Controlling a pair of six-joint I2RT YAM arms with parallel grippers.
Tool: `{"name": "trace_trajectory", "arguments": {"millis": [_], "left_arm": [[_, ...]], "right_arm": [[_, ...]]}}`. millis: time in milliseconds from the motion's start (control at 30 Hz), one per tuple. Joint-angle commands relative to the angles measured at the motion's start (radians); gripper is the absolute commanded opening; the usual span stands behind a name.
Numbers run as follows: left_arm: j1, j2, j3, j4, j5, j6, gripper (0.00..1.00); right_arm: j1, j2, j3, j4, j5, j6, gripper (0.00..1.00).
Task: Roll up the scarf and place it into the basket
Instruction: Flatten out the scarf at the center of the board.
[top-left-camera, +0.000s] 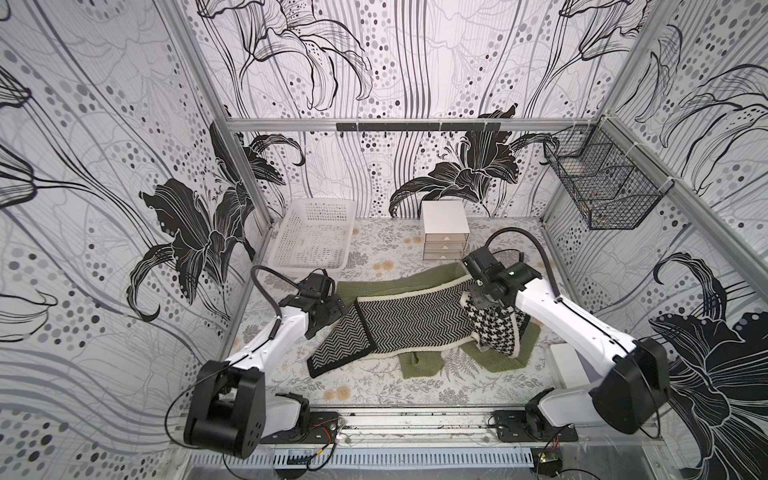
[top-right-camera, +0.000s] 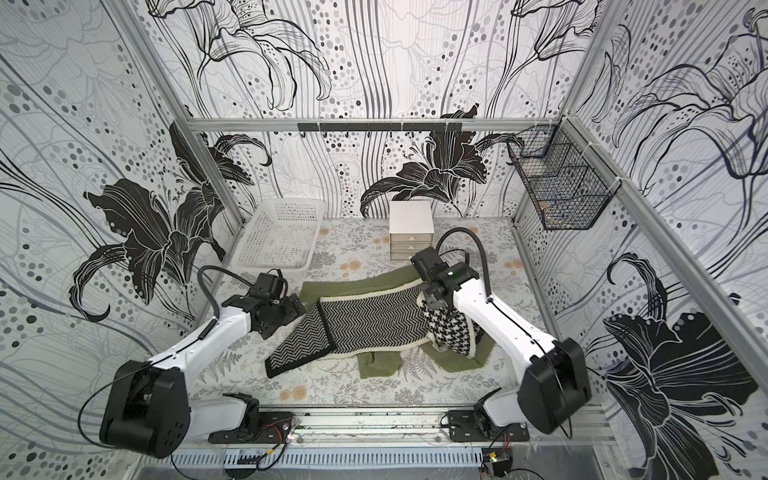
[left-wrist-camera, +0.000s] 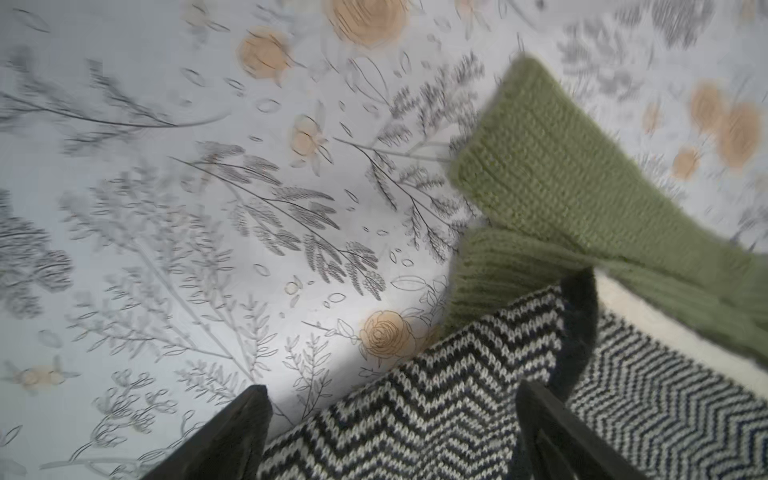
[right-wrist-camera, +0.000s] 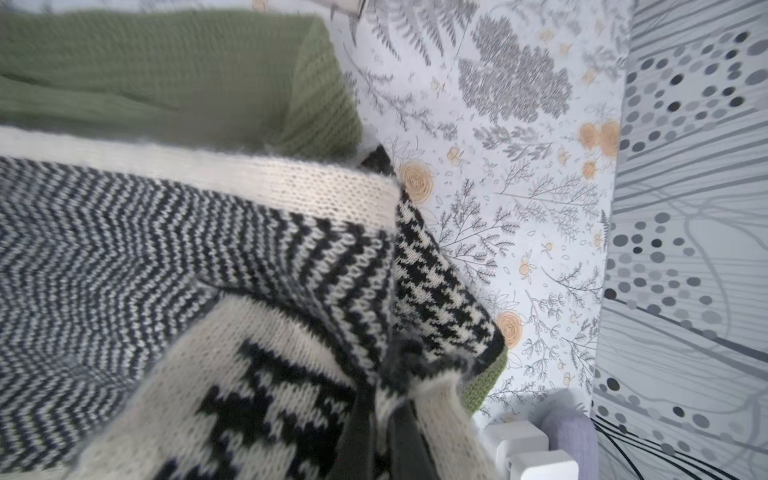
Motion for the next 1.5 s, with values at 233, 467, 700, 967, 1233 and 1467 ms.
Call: {"name": "trace_trajectory", "arguments": {"millis": [233, 467, 700, 967, 1233, 1467], "left_arm": [[-0.362, 0.251, 0.169, 0.04, -0.06, -0.025, 0.94], [-0.427, 0.307, 0.252, -0.188, -0.241, -0.069, 0.93], [-0.459, 0.266, 0.359, -0.32, -0.345, -0.005, 0.95], [-0.545, 0.38, 0.463, -0.382, -0.292, -0.012, 0.94], [-0.595, 0.458, 0.407, -0.411, -0.299, -0.074, 0.76], [-0.595, 0.511, 0.366, -0.328, -0.252, -0.071, 0.45]], "right_arm": [[-0.078, 0.156, -0.02, 0.106, -0.062, -0.06, 0.0], [-0.12, 0.145, -0.021, 0.096, -0.045, -0.103, 0.0], [-0.157, 0.168, -0.017, 0.11, -0.004, -0.145, 0.0], [-0.161, 0.178, 0.026, 0.109, 0.036, -0.185, 0.0], [-0.21, 0.185, 0.032, 0.111, 0.047, -0.198, 0.0], [-0.261, 0.187, 0.055, 0.111, 0.081, -0.218, 0.0]]}}
